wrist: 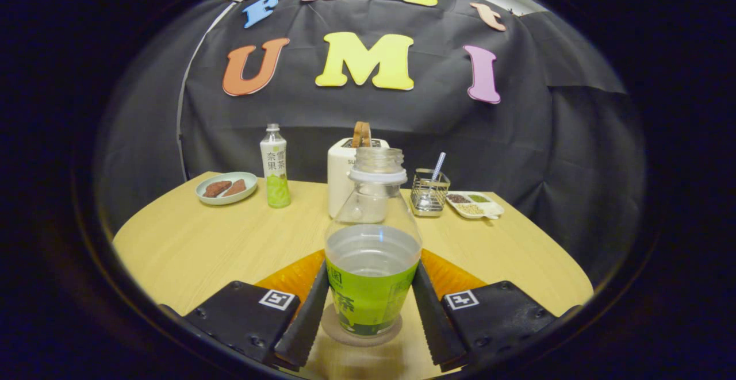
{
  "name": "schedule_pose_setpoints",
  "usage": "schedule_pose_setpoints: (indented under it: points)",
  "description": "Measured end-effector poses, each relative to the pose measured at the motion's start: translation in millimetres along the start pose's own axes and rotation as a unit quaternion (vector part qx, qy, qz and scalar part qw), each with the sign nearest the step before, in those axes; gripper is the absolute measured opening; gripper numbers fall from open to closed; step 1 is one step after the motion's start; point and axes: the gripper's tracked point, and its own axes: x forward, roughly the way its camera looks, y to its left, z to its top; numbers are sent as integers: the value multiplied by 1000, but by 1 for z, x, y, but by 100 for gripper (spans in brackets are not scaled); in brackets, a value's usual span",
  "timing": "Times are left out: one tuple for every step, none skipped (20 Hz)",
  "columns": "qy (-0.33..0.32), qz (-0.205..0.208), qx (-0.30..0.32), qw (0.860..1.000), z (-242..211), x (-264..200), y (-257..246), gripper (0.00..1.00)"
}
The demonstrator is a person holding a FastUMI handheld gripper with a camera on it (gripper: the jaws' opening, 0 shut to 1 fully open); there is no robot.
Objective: Take the bottle from table, then pour the juice into the cup, finally place the bottle on the coaster
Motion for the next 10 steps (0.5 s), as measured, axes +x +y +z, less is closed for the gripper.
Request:
schedule_pose_setpoints:
  points:
    - [-2, 0, 1, 1000, 2, -1, -1, 80]
    - [-1, -2, 5, 1000, 0, -1, -3, 80]
    - [1, -2, 5, 1000, 0, -2, -4, 80]
    - [-1, 0, 7, 1000, 0, -3, -3, 81]
    - [-1, 5, 8, 1000, -1, -3, -3, 81]
    - [7, 13, 7, 1000, -6, -1, 1, 82]
    - [21, 18, 3, 1000, -14, 2, 3, 82]
    - [32, 20, 2, 999, -21, 4, 2, 83]
    - [34, 15, 2, 999, -23, 5, -1, 83]
    - [30, 18, 10, 999, -22, 3, -2, 83]
